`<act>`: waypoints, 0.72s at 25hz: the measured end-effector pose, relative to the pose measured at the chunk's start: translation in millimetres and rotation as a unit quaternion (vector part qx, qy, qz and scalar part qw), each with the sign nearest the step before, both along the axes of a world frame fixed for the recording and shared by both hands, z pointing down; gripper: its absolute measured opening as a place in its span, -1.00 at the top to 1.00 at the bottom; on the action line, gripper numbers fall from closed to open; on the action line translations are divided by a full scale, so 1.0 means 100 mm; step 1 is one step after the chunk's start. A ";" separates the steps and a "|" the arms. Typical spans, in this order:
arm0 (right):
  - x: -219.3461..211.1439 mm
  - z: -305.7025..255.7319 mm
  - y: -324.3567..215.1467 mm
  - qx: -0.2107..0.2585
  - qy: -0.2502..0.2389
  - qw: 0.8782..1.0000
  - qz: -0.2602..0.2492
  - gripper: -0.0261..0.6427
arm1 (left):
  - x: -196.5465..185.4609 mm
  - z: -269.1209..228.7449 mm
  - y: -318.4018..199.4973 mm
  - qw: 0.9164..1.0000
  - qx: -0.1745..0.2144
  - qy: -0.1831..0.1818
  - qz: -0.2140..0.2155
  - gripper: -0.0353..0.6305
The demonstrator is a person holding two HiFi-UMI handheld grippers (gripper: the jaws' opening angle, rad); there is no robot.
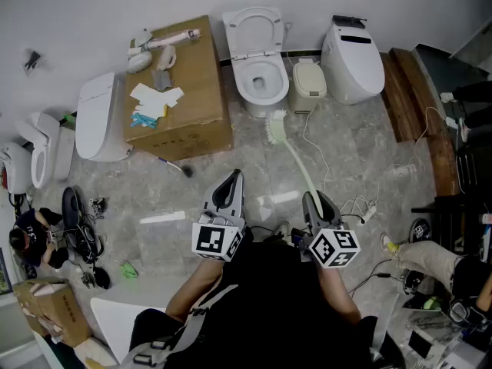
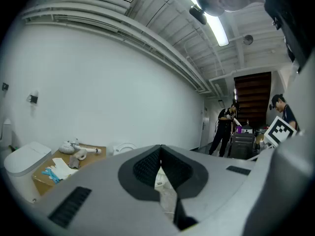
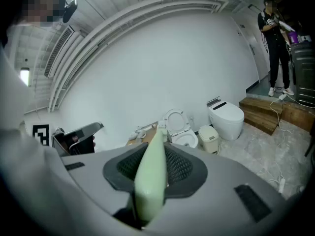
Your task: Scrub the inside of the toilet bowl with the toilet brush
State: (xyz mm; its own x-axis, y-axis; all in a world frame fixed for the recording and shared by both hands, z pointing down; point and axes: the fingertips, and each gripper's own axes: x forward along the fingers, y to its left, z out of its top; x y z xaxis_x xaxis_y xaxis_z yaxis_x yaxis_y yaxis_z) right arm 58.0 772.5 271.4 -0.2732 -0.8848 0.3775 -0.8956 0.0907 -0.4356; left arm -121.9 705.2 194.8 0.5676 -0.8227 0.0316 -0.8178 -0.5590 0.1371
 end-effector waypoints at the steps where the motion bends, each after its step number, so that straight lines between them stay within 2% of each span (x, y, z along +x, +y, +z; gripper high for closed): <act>1: -0.01 0.01 -0.01 -0.001 0.000 1.000 0.000 0.59 | -0.01 0.01 -0.02 1.000 -0.001 0.000 0.000 0.88; 10: -0.17 0.03 -0.12 -0.005 0.001 1.000 0.005 0.59 | -0.18 0.03 -0.14 1.000 -0.004 0.003 0.002 0.88; 18: -0.47 0.04 -0.33 -0.004 -0.015 1.000 0.023 0.59 | -0.50 0.09 -0.36 1.000 -0.011 0.010 0.013 0.88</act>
State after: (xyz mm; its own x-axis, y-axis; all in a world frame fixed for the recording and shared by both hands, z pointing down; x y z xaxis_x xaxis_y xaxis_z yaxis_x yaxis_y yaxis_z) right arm 11.0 739.2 275.0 -0.2446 -0.8938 0.3759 -0.8849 0.0473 -0.4633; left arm -172.1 668.7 203.4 0.5902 -0.8064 0.0374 -0.7994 -0.5775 0.1655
